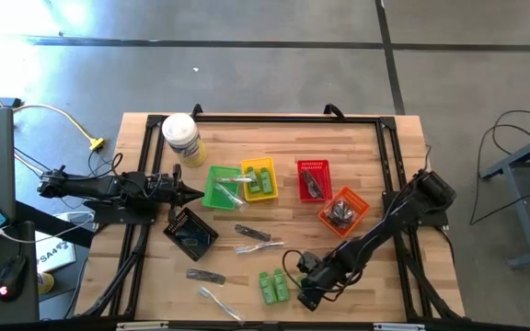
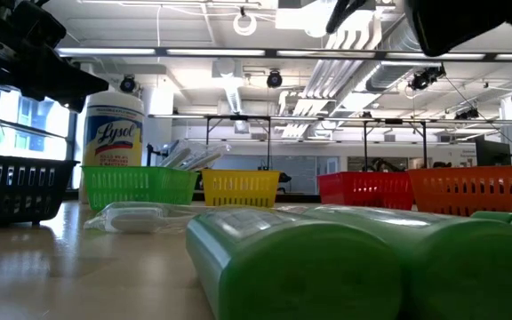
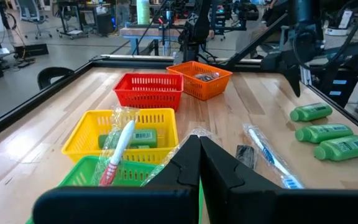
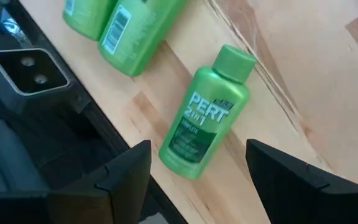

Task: Pick & Place Travel size toiletries
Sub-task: Put the right green shampoo into yellow basket

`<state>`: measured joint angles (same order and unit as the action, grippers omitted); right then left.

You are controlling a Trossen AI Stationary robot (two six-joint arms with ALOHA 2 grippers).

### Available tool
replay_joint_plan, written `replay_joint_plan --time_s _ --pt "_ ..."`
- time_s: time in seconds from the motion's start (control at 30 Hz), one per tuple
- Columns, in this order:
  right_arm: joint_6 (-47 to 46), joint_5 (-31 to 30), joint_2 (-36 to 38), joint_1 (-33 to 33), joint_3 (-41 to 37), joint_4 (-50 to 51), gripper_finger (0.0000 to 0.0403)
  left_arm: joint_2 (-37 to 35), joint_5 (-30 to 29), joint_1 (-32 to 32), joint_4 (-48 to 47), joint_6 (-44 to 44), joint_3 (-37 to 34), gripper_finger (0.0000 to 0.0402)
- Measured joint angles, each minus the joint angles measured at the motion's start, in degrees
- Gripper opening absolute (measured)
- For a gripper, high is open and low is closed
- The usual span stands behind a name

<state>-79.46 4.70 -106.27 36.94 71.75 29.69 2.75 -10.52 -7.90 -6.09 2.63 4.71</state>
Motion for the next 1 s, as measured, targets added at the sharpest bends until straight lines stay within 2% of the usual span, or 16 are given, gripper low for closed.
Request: replay_joint_plan --time_s 0.53,1.0 --pt "0.00 -0.08 -4.67 -0.23 0.02 -3.55 0.0254 -0.01 0.00 0.00 -0.02 0.43 0.00 0.0000" --pt "1.42 2.22 -7.00 -0.01 0.33 0.76 0.0254 0.02 0.02 0.00 -0.02 0.61 0.00 0.0000"
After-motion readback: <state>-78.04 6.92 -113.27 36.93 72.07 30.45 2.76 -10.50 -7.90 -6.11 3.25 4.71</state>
